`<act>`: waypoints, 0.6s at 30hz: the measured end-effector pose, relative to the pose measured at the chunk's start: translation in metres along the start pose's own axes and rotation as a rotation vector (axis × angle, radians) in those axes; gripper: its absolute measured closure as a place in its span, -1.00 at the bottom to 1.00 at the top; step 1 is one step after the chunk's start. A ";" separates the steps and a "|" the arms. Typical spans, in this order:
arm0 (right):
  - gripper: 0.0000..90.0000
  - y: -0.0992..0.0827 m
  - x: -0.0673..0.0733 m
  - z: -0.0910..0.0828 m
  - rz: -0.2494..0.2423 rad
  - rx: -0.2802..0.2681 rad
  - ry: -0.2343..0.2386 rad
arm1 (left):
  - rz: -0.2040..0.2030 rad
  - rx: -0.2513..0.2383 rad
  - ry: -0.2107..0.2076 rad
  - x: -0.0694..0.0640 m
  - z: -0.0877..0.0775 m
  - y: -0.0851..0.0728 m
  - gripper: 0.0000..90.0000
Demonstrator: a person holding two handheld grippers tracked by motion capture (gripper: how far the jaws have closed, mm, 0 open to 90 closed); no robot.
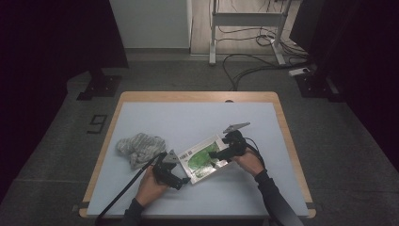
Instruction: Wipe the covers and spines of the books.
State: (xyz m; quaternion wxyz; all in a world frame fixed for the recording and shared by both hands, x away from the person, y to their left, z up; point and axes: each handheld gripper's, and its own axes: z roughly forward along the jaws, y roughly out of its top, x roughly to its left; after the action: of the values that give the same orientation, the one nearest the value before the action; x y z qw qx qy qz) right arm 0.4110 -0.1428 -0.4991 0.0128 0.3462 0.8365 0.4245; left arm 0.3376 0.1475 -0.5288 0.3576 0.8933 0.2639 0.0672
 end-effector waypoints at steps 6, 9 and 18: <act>-1.00 -0.003 0.006 -0.006 0.004 -0.010 -0.005 | -0.001 0.000 0.000 0.000 0.000 0.000 -1.00; -1.00 -0.005 0.008 -0.011 0.001 -0.021 -0.005 | -0.001 0.000 0.000 0.000 0.000 0.000 -1.00; -0.99 -0.013 0.008 -0.014 0.018 -0.016 0.004 | 0.000 0.000 0.000 0.000 0.000 0.000 -1.00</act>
State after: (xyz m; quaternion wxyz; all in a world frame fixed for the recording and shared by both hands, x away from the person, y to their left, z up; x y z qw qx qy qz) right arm 0.3934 -0.1534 -0.4970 0.0101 0.3526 0.8301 0.4318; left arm 0.3374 0.1475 -0.5288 0.3576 0.8932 0.2641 0.0672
